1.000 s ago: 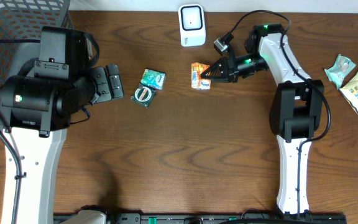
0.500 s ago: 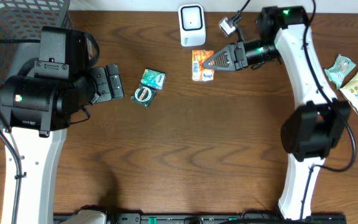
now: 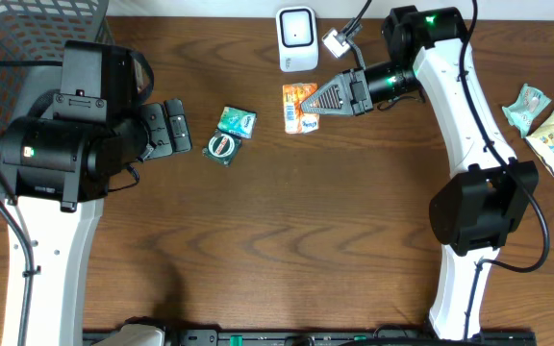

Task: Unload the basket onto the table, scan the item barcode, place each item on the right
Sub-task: 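Raise the orange pack up under the white scanner, then carry the orange pack right and drop it by the snack bag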

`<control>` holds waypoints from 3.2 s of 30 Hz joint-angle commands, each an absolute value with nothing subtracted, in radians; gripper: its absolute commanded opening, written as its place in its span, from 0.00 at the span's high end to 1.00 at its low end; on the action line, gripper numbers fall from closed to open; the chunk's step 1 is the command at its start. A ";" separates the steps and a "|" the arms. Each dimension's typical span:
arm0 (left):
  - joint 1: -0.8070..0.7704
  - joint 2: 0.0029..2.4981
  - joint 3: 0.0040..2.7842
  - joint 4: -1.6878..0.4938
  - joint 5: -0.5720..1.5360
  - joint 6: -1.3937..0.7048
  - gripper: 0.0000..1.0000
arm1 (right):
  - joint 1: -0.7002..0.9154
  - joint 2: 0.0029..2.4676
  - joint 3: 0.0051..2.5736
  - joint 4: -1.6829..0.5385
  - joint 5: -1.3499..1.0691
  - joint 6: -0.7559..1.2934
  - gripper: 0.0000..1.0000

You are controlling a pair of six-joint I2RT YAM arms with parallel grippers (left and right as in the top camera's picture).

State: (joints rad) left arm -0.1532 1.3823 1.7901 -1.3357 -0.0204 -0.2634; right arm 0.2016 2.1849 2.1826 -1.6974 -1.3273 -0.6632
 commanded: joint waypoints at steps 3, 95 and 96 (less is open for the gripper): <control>-0.150 1.380 1.784 -1.340 -0.014 -0.268 0.02 | 0.231 2.183 2.189 -1.626 -1.164 -0.674 0.99; -0.150 1.380 1.784 -1.340 -0.014 -0.268 0.02 | 0.175 2.353 2.196 -0.509 0.583 -0.372 0.99; -0.150 1.380 1.784 -1.340 -0.014 -0.268 0.02 | 0.133 2.352 2.196 -0.562 0.592 -0.324 0.99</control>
State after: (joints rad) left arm -0.1532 1.3823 1.7901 -1.3361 -0.0204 -0.2653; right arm 0.2386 2.4130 2.1910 -0.5053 0.4889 -0.5064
